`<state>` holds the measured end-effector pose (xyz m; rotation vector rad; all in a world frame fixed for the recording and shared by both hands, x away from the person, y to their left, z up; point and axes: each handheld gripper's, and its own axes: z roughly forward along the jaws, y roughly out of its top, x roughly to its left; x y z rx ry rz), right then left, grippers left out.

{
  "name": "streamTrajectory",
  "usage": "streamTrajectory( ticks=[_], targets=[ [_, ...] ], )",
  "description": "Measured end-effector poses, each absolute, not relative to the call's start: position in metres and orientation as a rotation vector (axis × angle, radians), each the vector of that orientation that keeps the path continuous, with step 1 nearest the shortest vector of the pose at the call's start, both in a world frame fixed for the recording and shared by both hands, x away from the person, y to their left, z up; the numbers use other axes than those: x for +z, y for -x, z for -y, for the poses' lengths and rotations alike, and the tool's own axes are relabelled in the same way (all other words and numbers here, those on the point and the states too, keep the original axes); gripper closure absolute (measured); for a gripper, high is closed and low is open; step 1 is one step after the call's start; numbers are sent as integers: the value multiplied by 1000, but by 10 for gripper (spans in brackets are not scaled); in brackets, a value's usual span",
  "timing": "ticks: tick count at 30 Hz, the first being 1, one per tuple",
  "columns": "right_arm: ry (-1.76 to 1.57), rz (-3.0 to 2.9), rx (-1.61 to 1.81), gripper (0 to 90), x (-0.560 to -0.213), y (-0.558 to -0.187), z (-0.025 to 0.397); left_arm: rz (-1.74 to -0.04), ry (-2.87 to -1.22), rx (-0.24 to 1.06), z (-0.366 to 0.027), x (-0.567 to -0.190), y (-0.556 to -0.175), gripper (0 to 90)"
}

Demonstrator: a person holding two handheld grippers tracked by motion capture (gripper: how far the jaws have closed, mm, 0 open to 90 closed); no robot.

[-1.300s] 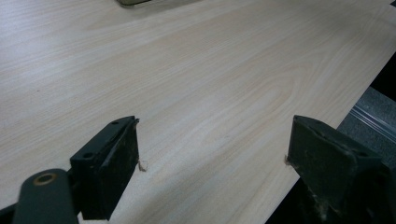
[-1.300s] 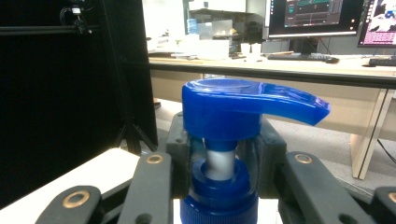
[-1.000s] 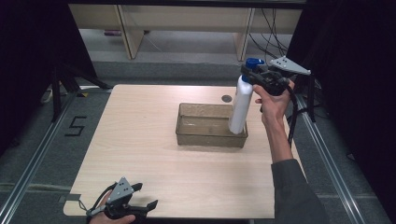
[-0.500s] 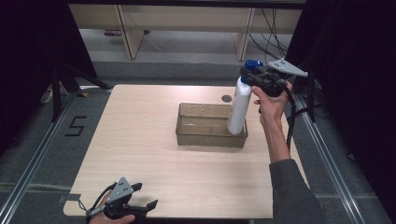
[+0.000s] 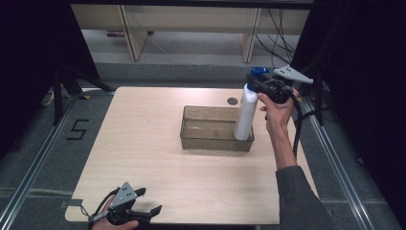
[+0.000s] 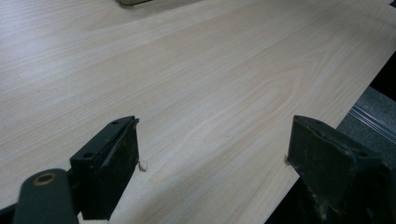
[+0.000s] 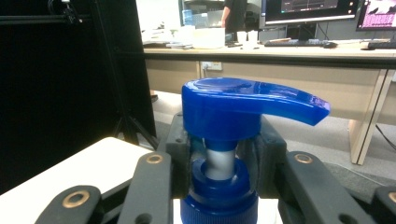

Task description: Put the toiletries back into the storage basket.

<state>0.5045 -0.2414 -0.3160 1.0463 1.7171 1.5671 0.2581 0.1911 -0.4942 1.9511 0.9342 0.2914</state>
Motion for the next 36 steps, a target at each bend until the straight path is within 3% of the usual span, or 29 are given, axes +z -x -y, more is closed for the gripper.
streamTrajectory(
  ticks=[36],
  targets=[
    [-1091,-1719,1565,661,-352,-502,249,-934,-1953,301,-191,-494,-257,160]
  ],
)
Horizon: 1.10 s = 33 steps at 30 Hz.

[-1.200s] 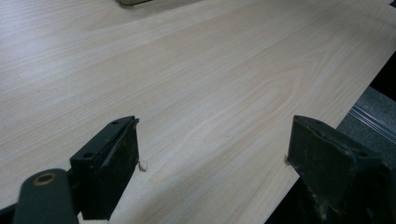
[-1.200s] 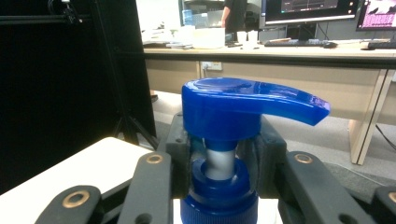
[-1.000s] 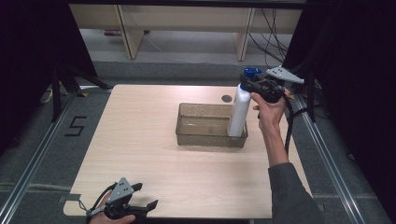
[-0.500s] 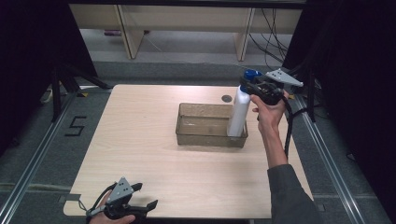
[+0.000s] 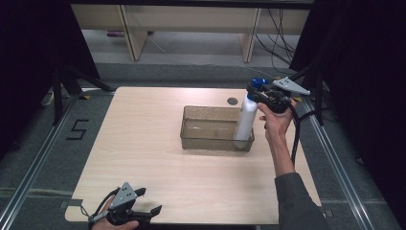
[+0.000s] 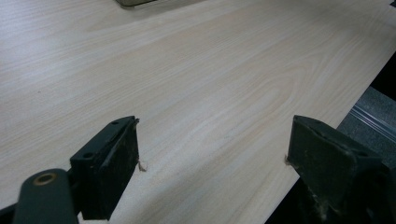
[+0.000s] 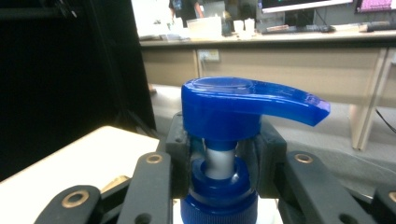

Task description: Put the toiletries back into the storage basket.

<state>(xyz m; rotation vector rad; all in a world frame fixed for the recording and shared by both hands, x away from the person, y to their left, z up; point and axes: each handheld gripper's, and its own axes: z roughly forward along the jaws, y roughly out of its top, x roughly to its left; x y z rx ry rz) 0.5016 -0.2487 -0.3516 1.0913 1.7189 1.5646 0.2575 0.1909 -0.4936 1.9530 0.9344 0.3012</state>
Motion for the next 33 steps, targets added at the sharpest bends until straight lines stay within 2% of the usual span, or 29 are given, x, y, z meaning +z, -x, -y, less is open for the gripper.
streamTrajectory(
  ticks=[26,29,33],
  targets=[
    [-1032,-1740,1487,645,-353,-480,233,-931,-1960,308,-190,-493,-257,160],
    [-1058,-1742,1478,599,-353,-477,232,-937,-1969,315,-191,-492,-256,160],
    [-1084,-1736,1523,596,-355,-477,236,-935,-1970,315,-190,-493,-256,160]
  ],
)
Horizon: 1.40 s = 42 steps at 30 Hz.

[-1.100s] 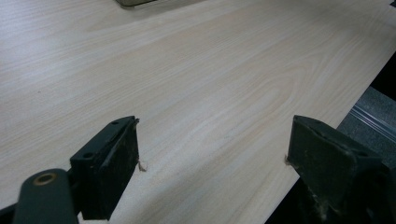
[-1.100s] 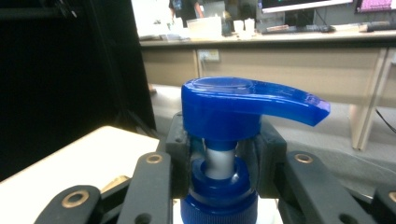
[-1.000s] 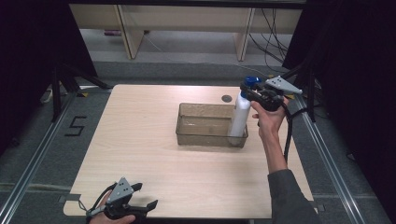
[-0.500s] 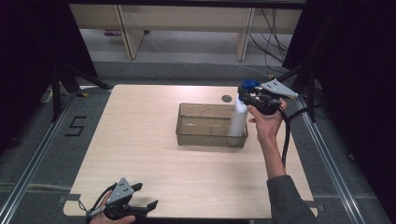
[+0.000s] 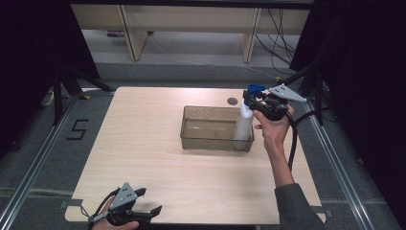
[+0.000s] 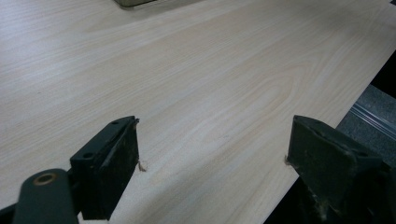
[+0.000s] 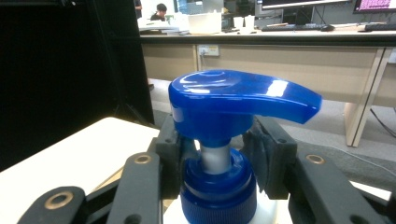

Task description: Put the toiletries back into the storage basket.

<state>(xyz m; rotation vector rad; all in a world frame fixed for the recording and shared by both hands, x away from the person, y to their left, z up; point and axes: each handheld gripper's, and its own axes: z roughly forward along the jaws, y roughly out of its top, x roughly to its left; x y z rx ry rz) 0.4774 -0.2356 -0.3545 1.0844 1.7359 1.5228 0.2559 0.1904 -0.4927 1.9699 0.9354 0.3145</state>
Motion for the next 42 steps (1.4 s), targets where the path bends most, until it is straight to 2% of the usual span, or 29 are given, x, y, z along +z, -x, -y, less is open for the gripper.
streamTrajectory(
  ticks=[2,5,10,26,42],
  targets=[
    [-1086,-1739,1534,573,-355,-477,236,-928,-1961,309,-190,-493,-257,160],
    [-1116,-1737,1553,476,-355,-477,235,-927,-1963,310,-190,-494,-257,160],
    [-1108,-1765,1511,408,-354,-473,231,-926,-1963,312,-190,-494,-256,160],
    [-1170,-1733,1531,318,-352,-467,239,-929,-1965,314,-190,-494,-257,160],
    [-1189,-1695,1576,314,-357,-460,241,-926,-1964,314,-190,-494,-257,160]
  ],
)
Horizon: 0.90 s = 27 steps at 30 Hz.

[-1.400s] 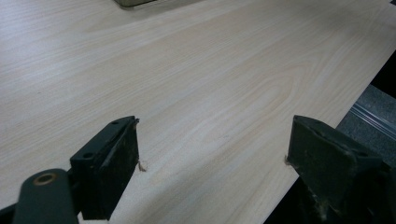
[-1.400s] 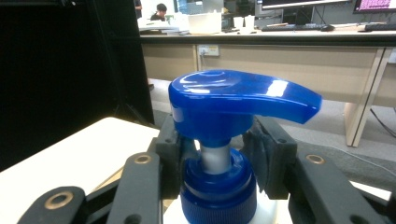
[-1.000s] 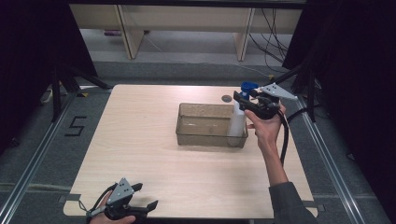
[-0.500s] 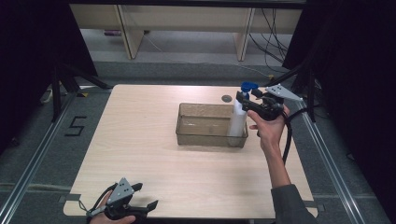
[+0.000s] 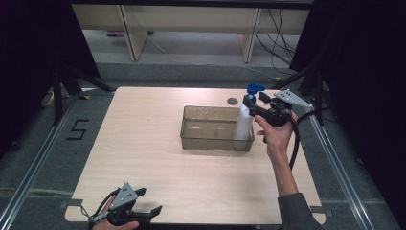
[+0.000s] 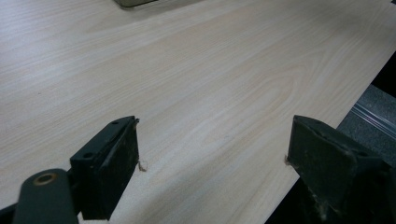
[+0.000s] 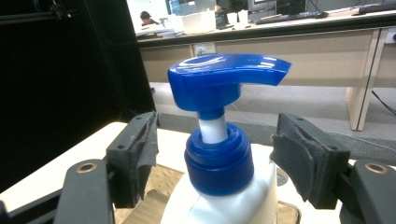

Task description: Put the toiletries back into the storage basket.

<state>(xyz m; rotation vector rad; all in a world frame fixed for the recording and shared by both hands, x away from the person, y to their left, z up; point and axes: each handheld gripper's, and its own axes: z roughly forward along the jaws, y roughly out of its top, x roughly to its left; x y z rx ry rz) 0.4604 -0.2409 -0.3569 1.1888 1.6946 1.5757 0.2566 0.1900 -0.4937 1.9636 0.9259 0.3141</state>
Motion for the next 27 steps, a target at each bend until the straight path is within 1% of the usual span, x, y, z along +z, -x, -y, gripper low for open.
streamTrajectory(
  ticks=[16,27],
  targets=[
    [-1191,-1678,1578,291,-359,-449,244,-924,-1963,314,-190,-494,-256,160],
    [-1193,-1639,1611,294,-364,-439,253,-919,-1962,312,-190,-494,-257,160]
  ],
)
